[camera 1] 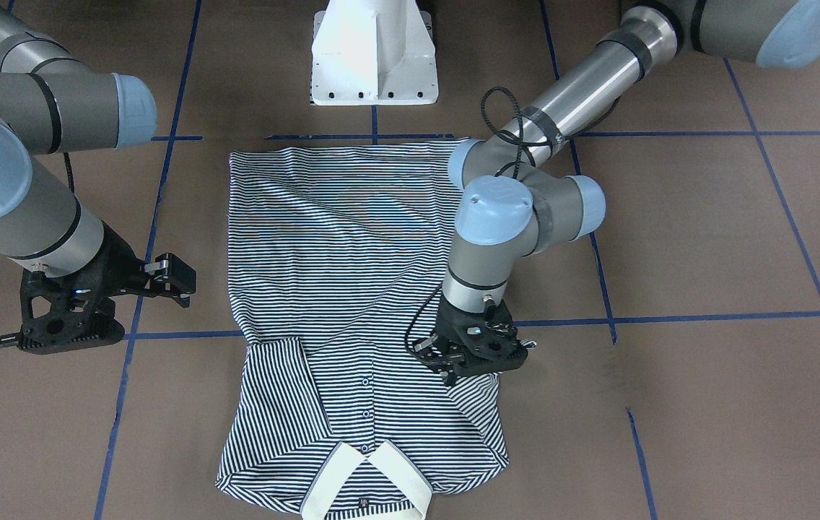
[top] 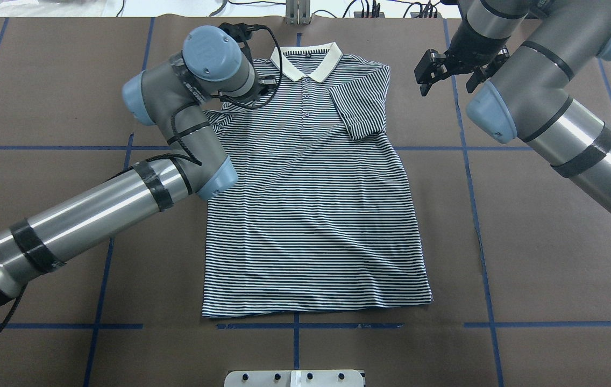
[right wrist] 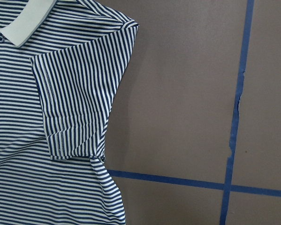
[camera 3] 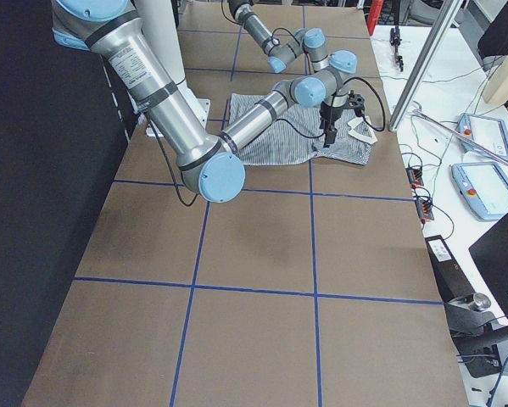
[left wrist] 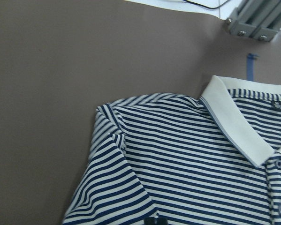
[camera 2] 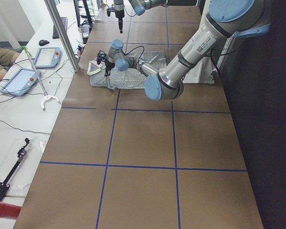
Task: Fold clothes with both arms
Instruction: 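Fold the sleeve nearest the left gripper inward toward the shirt center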
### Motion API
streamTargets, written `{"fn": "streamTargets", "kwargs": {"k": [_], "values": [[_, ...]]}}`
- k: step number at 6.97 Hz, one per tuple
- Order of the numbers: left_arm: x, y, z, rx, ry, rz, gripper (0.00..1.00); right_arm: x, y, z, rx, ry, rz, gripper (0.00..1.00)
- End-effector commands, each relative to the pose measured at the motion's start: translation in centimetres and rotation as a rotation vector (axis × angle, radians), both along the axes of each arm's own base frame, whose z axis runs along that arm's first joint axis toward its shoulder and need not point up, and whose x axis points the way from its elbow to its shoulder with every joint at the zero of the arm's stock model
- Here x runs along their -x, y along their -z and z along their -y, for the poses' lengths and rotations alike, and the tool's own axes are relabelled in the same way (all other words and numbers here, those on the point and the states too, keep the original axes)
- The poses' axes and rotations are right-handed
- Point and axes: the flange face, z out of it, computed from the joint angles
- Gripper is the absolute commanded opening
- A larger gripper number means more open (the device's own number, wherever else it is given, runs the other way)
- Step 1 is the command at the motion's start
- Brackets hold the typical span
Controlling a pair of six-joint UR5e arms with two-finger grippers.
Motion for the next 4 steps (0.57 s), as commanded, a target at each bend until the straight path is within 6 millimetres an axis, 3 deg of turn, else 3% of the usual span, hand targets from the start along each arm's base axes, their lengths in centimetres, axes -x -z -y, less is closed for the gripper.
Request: {"fn": "streamTargets", "kwargs": {"k": [1, 3, 4], "values": [[-2.96, 1.34, -0.50, 0.023, 0.003, -0.029, 0.00, -0.28, -0.10, 0.12, -0.002, -0.002, -0.001, 1.00], [-3.04, 1.86, -0.43, 0.017, 0.013, -0.064, 0.00, -0.27, 0.01, 0.14, -0.001, -0.004, 0.000, 1.00], [-2.85, 1.54, -0.24, 0.017, 0.015, -0.061, 0.12, -0.27, 0.01, 0.14, 0.001, -0.006, 0.000, 1.00]]}}
